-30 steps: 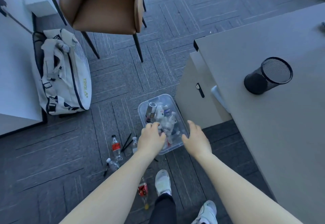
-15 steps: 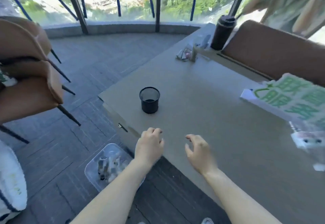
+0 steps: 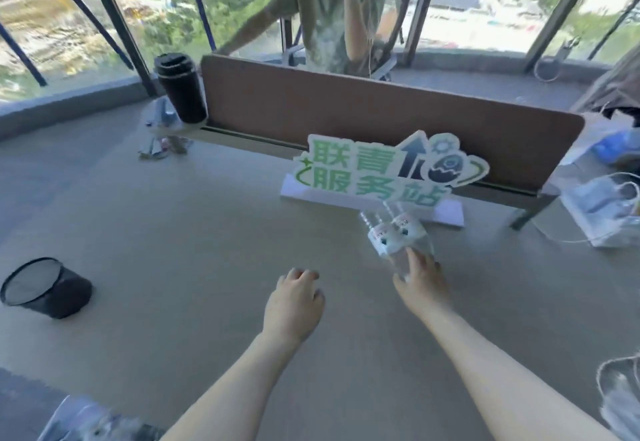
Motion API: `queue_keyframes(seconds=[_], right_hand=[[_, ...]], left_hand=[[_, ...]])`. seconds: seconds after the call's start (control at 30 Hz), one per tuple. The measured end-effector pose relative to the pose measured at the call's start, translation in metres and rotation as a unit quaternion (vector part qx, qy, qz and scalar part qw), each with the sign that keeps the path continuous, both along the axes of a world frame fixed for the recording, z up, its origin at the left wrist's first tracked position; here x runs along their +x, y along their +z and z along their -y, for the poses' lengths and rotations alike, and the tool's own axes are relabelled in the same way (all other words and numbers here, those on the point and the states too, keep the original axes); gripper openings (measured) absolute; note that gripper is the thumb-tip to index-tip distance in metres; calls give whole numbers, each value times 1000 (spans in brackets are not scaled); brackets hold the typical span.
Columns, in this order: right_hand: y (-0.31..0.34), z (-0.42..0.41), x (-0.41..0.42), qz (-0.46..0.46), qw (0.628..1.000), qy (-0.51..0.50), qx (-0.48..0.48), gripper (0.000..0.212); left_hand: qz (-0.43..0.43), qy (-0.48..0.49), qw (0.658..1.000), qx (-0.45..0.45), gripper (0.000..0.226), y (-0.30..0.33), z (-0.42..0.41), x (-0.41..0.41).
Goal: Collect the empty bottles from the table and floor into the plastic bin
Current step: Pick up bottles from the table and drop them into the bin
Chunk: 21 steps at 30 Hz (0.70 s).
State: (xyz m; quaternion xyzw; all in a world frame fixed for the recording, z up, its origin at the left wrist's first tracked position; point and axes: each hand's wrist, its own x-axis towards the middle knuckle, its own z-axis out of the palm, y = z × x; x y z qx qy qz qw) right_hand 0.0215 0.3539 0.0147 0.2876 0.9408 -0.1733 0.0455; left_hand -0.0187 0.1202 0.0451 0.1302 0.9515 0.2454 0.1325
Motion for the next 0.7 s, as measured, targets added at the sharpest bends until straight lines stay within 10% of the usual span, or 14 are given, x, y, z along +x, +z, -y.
queue_keyframes(seconds=[0.37, 0.7], right_hand=[[-40, -10, -47, 43, 996, 66, 35, 78], [14, -43, 42, -114, 977, -131, -128, 73]], left_hand=[[8, -22, 999, -23, 36, -13, -65, -27], [-53, -185, 981, -35, 43, -3, -146, -81]])
